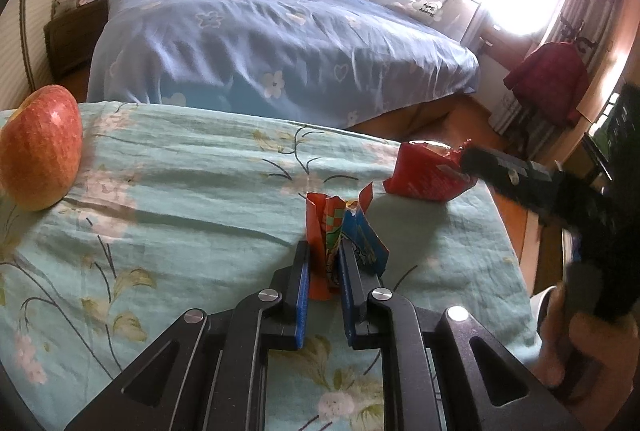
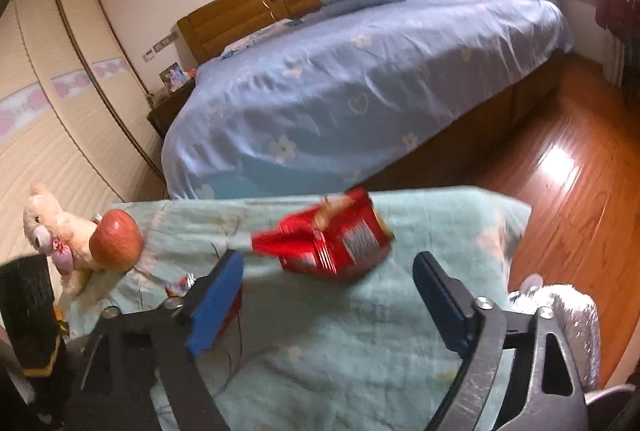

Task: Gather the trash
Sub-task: 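Grasp the red QR-code snack packet with the right tool while the left tool holds the orange packet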

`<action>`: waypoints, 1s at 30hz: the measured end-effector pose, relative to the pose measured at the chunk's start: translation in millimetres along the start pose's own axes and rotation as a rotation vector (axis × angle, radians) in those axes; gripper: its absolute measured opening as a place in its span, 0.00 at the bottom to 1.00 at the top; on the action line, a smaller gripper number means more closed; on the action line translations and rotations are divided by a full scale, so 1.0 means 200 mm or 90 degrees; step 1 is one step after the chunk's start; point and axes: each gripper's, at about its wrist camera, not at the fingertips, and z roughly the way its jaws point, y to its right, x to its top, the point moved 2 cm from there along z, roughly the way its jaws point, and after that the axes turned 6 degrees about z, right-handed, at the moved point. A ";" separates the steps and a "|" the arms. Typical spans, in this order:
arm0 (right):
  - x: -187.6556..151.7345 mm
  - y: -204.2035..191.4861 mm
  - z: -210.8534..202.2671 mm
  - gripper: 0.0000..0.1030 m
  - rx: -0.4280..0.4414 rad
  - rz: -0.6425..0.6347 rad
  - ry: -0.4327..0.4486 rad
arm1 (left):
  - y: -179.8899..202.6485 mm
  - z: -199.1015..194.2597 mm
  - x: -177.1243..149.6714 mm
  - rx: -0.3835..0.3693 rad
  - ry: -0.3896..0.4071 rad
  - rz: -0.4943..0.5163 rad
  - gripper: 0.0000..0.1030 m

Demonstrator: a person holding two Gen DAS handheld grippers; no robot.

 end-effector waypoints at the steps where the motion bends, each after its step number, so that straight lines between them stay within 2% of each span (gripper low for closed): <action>1: 0.02 -0.01 0.02 0.86 -0.006 -0.005 0.001 | 0.00 -0.01 0.00 0.000 0.001 0.000 0.12; 6: 0.04 -0.01 0.16 0.84 -0.022 -0.003 -0.026 | -0.04 -0.03 -0.03 0.004 -0.002 -0.005 0.12; 7: 0.02 0.00 0.20 0.79 -0.032 -0.006 -0.038 | -0.04 -0.03 -0.03 0.004 -0.003 -0.004 0.12; 8: 0.00 0.01 0.22 0.61 -0.038 -0.003 -0.045 | -0.04 -0.04 -0.04 0.004 -0.003 -0.003 0.12; 10: -0.03 0.05 0.25 0.36 -0.048 0.011 -0.054 | -0.04 -0.04 -0.04 0.005 -0.004 -0.001 0.12; 12: -0.03 0.07 0.23 0.25 -0.049 0.021 -0.045 | -0.04 -0.05 -0.04 0.004 -0.004 0.000 0.12; 13: -0.03 0.07 0.22 0.14 -0.045 0.023 -0.044 | -0.04 -0.05 -0.04 0.004 -0.004 0.000 0.12; 17: -0.04 0.05 0.21 0.01 -0.050 0.005 -0.050 | -0.04 -0.06 -0.04 0.003 -0.004 -0.001 0.12; 19: -0.06 0.04 0.20 0.00 -0.047 0.000 -0.054 | -0.04 -0.05 -0.04 0.002 -0.004 -0.001 0.12; 21: -0.08 0.03 0.17 0.00 -0.042 -0.004 -0.056 | -0.04 -0.06 -0.05 0.001 -0.004 -0.001 0.12; 25: -0.08 0.02 0.08 0.11 -0.010 0.021 -0.051 | -0.05 -0.07 -0.06 0.000 -0.003 -0.002 0.12; 27: -0.06 0.00 0.03 0.36 -0.004 0.025 -0.033 | -0.05 -0.07 -0.06 -0.001 -0.003 -0.002 0.12; 28: -0.03 0.00 0.01 0.61 -0.002 0.030 -0.022 | -0.05 -0.08 -0.06 -0.002 -0.003 -0.003 0.12; 29: 0.00 -0.02 -0.02 0.68 -0.002 0.036 -0.006 | -0.05 -0.09 -0.06 -0.003 -0.002 -0.003 0.12; 30: 0.03 -0.03 -0.03 0.68 -0.005 0.036 0.006 | -0.05 -0.10 -0.06 -0.004 0.001 -0.003 0.12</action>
